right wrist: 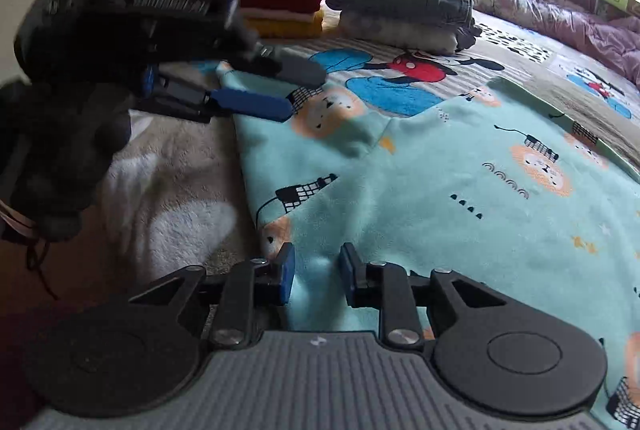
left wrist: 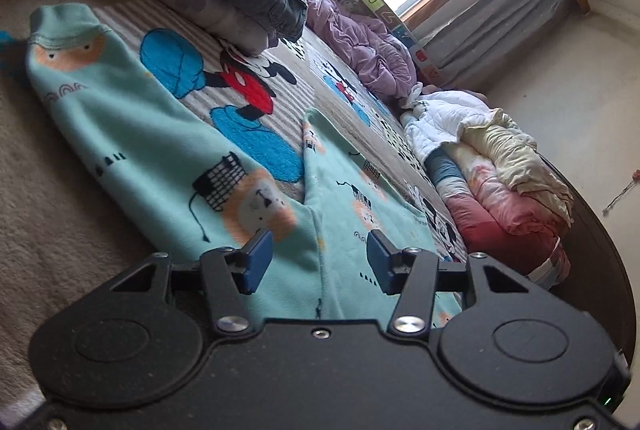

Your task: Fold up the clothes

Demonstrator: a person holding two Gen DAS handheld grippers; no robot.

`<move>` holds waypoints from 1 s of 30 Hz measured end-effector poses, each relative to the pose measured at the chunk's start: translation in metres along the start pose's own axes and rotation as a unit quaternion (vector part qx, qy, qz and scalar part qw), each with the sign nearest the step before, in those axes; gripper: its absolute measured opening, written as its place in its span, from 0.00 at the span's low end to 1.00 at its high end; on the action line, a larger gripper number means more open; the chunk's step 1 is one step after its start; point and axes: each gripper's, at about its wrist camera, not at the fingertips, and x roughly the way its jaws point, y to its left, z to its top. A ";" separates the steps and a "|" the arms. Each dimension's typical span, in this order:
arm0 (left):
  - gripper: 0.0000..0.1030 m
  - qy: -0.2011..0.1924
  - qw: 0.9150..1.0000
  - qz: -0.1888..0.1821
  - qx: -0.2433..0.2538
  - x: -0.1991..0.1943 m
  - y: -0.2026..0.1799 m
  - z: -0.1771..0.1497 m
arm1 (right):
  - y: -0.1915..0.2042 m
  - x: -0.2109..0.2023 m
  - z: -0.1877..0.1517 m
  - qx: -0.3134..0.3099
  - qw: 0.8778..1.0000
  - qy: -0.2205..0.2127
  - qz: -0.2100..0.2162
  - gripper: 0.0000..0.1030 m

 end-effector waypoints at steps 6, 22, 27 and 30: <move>0.49 0.009 0.999 -0.050 -0.016 0.023 -0.005 0.003 | 0.008 0.005 0.021 -0.012 0.999 -0.032 -0.020 0.26; 0.12 -0.123 0.978 0.085 -0.146 -0.001 0.095 0.068 | 0.027 0.039 0.022 -0.015 1.000 0.001 -0.019 0.27; 0.12 -0.074 0.991 -0.007 -0.115 -0.001 0.064 0.058 | 0.024 0.035 0.040 -0.031 0.999 -0.005 -0.044 0.25; 0.22 -0.034 0.987 -0.067 -0.141 0.014 0.055 0.049 | 0.013 0.049 0.055 -0.041 0.997 -0.014 -0.059 0.25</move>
